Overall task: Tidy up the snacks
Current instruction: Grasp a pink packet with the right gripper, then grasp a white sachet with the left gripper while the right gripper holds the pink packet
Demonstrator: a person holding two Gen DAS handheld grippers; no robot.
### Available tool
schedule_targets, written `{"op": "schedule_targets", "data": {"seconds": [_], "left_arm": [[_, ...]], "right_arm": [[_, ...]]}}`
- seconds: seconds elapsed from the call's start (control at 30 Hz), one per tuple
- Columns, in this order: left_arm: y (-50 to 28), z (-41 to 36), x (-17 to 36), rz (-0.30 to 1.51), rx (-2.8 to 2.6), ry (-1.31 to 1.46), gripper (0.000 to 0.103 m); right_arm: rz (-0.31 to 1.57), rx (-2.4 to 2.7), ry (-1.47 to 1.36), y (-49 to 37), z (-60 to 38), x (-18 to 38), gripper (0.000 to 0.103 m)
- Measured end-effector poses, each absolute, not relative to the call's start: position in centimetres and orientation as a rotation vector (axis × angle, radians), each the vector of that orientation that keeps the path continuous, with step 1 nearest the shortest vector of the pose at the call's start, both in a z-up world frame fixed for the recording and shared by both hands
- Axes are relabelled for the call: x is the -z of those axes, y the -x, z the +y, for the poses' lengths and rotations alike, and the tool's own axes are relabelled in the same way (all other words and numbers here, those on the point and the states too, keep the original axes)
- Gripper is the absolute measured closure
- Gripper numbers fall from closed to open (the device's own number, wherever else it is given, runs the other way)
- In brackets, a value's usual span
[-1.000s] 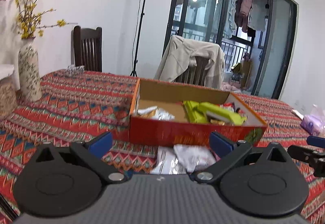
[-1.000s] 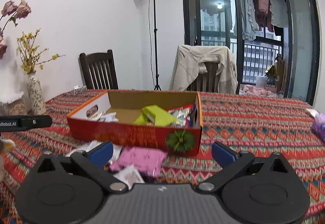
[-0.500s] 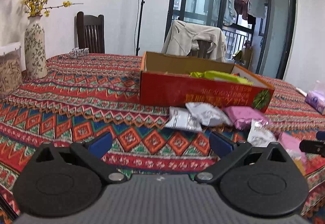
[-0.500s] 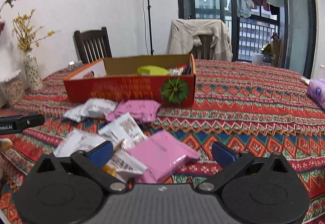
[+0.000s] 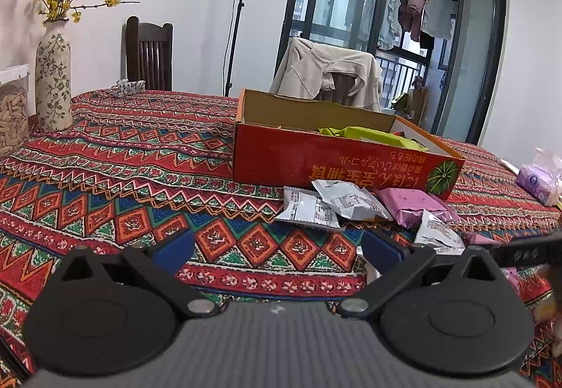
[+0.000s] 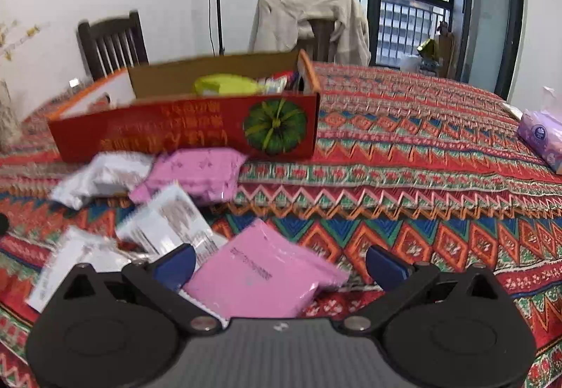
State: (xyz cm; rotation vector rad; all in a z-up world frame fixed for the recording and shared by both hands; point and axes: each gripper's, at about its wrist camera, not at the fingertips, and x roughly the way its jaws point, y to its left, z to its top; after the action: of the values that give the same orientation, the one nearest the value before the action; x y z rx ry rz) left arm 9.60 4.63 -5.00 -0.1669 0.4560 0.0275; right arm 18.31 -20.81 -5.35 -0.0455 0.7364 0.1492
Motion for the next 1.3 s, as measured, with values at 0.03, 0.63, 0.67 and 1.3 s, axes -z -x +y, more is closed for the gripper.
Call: {"op": "schedule_targets", "data": {"seconds": [0.03,0.63,0.67,1.3], "left_arm": [[-9.5,4.7,5.0,0.456,-0.028,0.171,0.0],[-9.7,4.6,5.0,0.474,-0.045,0.171,0.0],[-9.8,4.5,5.1,0.477,-0.047,0.169,0.0],[-12.2,-3.0,5.7,0.636,0.001,-0.043,0.0]], "right_arm": [[0.74,-0.154,0.049,-18.2,-20.7,5.6,0.0],[0.665,-0.268,0.06,-15.5,-23.5,5.7,0.042],[0.658,-0.27,0.051,-15.4,-23.6,5.7,0.042],[0.554,-0.283,-0.057,-14.1,-25.5,5.1,0.042]]}}
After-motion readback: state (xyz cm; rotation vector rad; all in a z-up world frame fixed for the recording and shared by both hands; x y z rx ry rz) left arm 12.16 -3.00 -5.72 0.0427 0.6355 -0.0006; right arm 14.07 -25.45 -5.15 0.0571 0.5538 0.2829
